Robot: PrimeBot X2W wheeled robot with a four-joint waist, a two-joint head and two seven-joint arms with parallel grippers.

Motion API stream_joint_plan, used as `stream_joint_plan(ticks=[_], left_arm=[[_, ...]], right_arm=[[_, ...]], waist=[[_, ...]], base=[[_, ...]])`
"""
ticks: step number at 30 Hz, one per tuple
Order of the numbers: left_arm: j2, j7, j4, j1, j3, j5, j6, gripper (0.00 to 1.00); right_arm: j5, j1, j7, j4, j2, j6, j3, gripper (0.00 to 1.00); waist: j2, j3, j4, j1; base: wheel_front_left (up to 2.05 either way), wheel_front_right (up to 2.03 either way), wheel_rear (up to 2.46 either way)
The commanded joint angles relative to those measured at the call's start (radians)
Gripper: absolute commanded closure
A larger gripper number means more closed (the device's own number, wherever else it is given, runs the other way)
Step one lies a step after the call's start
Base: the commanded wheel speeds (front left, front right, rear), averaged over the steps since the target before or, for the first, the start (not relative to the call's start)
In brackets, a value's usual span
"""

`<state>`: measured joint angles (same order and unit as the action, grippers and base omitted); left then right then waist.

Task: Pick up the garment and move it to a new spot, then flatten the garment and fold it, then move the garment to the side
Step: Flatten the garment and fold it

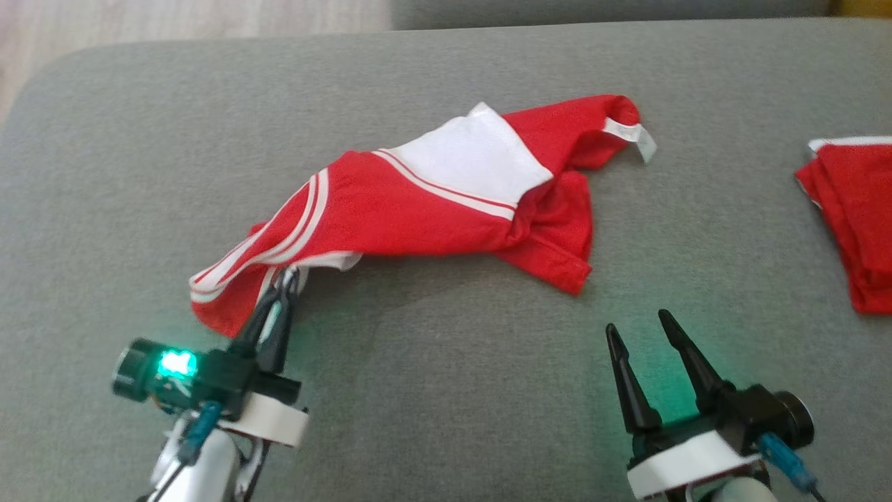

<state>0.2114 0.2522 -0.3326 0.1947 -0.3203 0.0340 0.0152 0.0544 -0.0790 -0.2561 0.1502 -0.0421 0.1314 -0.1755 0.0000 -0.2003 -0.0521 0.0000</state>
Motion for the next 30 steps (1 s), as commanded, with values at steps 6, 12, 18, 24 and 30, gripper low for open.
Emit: stream_joint_plan(ticks=[6,12,18,24,30], left_arm=[[0.072,0.009,0.203,-0.012,0.087,-0.004,-0.043,1.00],[0.099,0.009,0.278,-0.024,0.113,-0.001,-0.057,1.00],[0.117,0.009,0.314,-0.030,0.130,0.005,-0.062,1.00],[0.120,0.009,0.330,-0.027,0.130,0.004,-0.070,1.00],[0.120,0.009,0.334,-0.020,0.126,0.006,-0.072,1.00]], right_arm=[[0.014,0.103,-0.006,0.054,-0.008,-0.001,-0.030,0.00],[0.004,0.136,-0.006,0.095,-0.008,-0.001,-0.030,0.00],[0.004,0.177,-0.006,0.150,-0.008,-0.001,-0.038,0.00],[0.004,0.222,-0.006,0.189,-0.008,-0.001,-0.035,0.00],[0.019,0.265,-0.006,0.246,-0.008,-0.001,-0.043,0.00]], waist=[[0.0000,-0.007,-0.041,0.0000],[0.0000,-0.014,-0.051,0.0000],[0.0000,-0.026,-0.062,0.0000],[0.0000,-0.039,-0.076,0.0000],[0.0000,-0.053,-0.093,0.0000]], base=[[0.00,0.00,0.00],[0.00,0.00,0.00],[0.00,0.00,0.00],[0.00,0.00,0.00],[0.00,0.00,0.00]])
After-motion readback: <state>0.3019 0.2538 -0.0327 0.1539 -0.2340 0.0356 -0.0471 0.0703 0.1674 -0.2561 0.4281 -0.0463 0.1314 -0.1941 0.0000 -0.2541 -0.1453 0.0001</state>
